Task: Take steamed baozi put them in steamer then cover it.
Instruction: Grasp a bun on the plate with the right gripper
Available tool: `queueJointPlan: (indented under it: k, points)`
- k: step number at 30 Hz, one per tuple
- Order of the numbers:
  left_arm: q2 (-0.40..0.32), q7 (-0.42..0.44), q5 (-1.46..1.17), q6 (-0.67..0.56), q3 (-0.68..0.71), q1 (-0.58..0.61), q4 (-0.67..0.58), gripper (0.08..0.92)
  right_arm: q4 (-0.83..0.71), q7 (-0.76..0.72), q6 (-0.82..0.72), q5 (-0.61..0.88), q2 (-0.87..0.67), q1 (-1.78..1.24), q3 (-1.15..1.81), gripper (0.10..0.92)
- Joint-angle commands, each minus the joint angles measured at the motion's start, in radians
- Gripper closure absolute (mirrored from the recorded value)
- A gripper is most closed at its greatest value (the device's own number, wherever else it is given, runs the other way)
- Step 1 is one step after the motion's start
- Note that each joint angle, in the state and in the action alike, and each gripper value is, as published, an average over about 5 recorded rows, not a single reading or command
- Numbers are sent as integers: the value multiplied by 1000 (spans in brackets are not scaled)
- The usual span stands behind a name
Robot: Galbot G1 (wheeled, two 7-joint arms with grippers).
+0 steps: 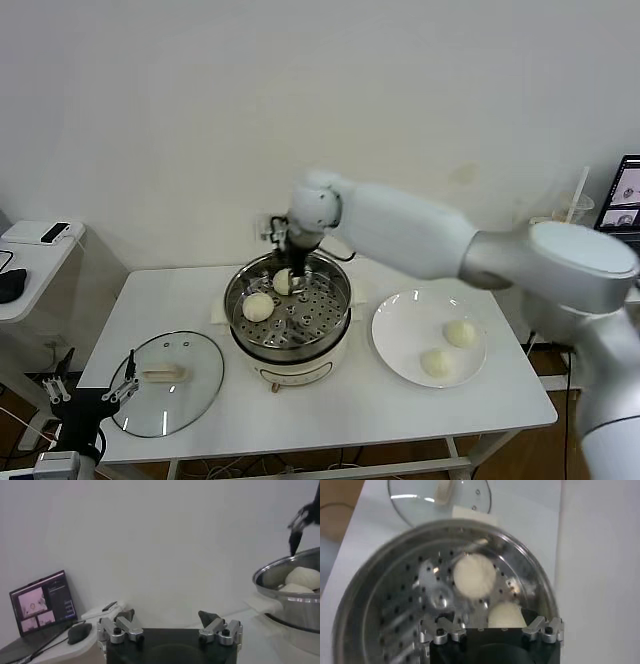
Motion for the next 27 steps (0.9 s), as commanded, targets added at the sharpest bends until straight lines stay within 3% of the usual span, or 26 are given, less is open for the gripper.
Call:
queueJointPlan:
  k: [1,6,13,27]
  points:
    - [1,1,0,3,4,-1,-3,177,197,-91,67,-31,-288,97,-7,203]
    - [-1,1,0,6,16,0,-10,177,312,-122,112,-98,-492,36,17,203]
    - [0,2,5,7,26,3,-8,177,351,-168,191,-247,-695,-152,112,203]
    - [-1,4,25,10,49,3,6,177,366,-132,205,-394,-768,-551,315,203]
